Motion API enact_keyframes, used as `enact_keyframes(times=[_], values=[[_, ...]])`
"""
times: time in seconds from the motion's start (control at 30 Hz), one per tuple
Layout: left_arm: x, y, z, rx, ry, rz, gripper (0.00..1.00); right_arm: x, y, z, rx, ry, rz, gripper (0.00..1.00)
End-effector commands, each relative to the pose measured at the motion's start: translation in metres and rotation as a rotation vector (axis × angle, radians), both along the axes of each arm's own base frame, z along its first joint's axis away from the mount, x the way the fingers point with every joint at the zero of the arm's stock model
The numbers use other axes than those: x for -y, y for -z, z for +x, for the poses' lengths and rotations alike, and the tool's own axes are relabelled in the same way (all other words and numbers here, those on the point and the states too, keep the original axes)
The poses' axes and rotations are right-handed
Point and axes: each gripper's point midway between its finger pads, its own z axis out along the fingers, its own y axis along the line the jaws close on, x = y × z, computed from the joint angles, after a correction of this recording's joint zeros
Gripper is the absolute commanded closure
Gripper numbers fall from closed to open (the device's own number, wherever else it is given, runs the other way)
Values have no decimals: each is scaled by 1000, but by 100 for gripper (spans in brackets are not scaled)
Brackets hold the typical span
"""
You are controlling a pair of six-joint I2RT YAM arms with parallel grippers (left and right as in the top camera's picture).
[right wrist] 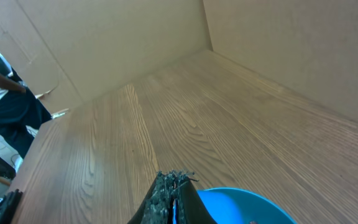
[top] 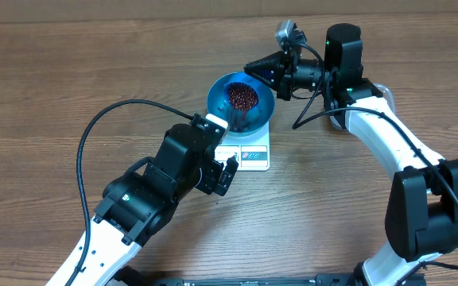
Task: Scoop item into bowl and weigh 150g on scale
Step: 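Tilt the scoop with right gripper to pour beans into the teal bowl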
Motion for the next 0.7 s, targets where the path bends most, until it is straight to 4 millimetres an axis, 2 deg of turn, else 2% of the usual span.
enact_keyframes(times=[0.0, 0.17, 0.67], values=[[-2, -3, 0, 11, 0, -5, 0, -1, -16, 3, 72, -10, 3, 96], [-2, -3, 0, 11, -1, -4, 0, -1, -16, 3, 119, -18, -10, 96], [-2, -3, 0, 11, -1, -5, 0, -1, -16, 3, 121, -18, -10, 96]])
